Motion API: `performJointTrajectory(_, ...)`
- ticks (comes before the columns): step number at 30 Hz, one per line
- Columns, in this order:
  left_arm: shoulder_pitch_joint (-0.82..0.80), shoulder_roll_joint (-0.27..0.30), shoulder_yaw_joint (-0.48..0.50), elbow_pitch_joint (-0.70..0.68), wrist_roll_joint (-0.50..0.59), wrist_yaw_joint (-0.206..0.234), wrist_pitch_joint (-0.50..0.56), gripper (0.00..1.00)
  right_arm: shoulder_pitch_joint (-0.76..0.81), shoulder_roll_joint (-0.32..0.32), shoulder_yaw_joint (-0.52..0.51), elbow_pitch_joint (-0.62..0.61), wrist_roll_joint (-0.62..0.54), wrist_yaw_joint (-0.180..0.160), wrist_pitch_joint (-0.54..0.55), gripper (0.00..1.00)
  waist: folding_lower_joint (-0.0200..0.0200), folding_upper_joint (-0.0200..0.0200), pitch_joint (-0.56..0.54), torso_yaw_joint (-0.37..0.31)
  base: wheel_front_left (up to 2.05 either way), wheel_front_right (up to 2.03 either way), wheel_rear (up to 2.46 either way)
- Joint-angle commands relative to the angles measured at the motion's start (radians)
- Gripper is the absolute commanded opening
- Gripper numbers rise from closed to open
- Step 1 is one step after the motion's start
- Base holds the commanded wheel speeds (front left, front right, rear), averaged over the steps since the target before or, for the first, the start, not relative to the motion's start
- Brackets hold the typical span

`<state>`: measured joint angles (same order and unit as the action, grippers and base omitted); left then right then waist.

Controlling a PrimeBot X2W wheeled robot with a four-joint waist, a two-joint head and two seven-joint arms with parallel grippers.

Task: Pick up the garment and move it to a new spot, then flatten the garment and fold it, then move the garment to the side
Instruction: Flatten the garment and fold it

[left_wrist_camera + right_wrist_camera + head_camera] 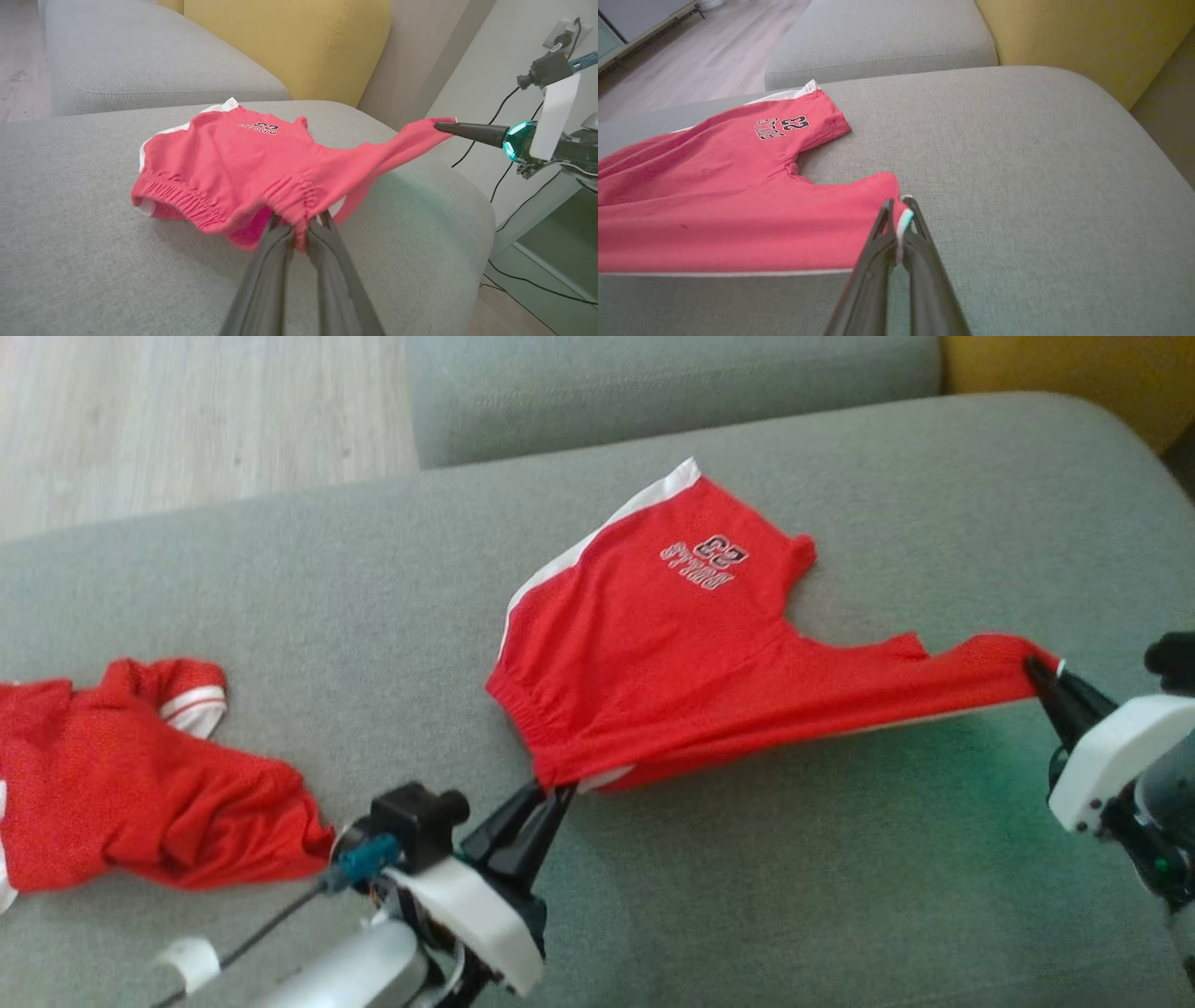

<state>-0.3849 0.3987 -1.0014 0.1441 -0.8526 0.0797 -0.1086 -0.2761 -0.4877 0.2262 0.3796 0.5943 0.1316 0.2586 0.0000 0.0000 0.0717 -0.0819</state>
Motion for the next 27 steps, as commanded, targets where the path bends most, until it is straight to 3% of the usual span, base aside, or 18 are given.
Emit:
performJointTrajectory(1, -0.069, 0.033, 0.055, -0.023, 0.005, 0.007, -0.005, 0.0, -0.029, -0.027, -0.011, -0.029, -0.009, -0.001, 0.005, 0.0, 0.0, 0.0, 0.018, 0.01, 0.0, 0.0, 0.0)
performJointTrajectory(13, -0.227, 0.003, 0.09, 0.051, 0.021, -0.014, 0.013, 0.0, -0.265, 0.043, -0.034, -0.025, -0.155, -0.001, 0.065, 0.0, 0.0, 0.0, 0.164, 0.077, 0.0, 0.0, 0.0)
performJointTrajectory(27, -0.434, -0.094, 0.113, 0.216, 0.045, -0.066, -0.012, 0.0, -0.689, 0.063, 0.135, 0.265, -0.213, -0.001, 0.054, 0.0, 0.0, 0.0, 0.349, 0.183, 0.0, 0.0, 0.0)
